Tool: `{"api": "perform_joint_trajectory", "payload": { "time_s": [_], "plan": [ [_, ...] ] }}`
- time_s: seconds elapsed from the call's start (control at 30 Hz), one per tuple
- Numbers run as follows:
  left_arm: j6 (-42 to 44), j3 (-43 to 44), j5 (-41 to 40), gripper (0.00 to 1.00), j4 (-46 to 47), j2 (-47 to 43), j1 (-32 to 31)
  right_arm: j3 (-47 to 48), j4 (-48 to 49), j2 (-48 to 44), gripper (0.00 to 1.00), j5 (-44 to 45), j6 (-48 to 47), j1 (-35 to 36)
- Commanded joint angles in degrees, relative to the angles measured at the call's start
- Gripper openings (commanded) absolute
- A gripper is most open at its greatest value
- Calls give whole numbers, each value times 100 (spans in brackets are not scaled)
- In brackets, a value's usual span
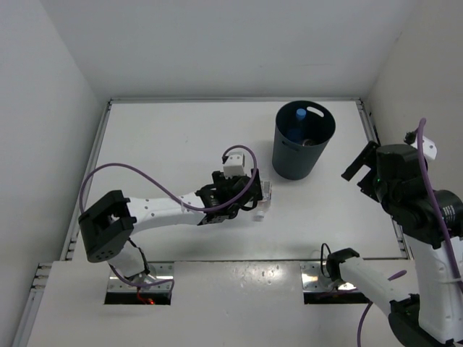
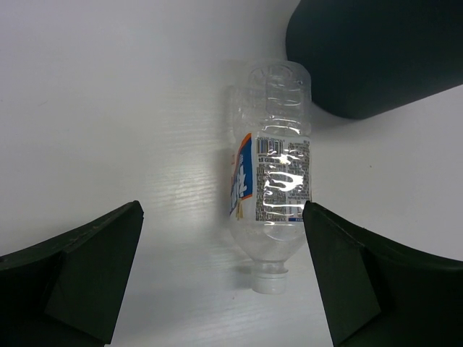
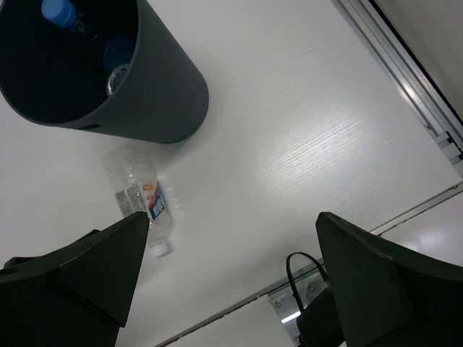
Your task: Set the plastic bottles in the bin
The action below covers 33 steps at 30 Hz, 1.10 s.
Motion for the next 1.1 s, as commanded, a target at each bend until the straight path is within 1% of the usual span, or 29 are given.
{"api": "perform_joint_trajectory", "payload": {
  "time_s": [0.0,0.4,0.53,0.63,0.73,0.87,0.97,1.07],
  "plan": [
    [46,58,37,99,80,46,-74,-17,-155,-12,100,81,62,-12],
    [353,286,494,99,-43,459,-74,-122,-225,-232,100,81,177,-12],
    [643,487,713,99,-95,766,-74,-246,-225,-284,100,19,177,-12],
    [618,541,661,99,-201,820,-74,-246,-225,-232,100,19,177,-12],
    [695,322,713,99,123,820,-21,-246,-225,-232,100,19,177,-12],
    [1064,373,713,99,659,872,32,-298,-225,-232,100,19,177,-12],
    [1415,706,836,99,722,1240,137,-351,-225,-232,100,19,177,-12],
    [1837,1224,942,99,791,1688,190,-351,-225,-118,100,19,124,-12]
  ]
}}
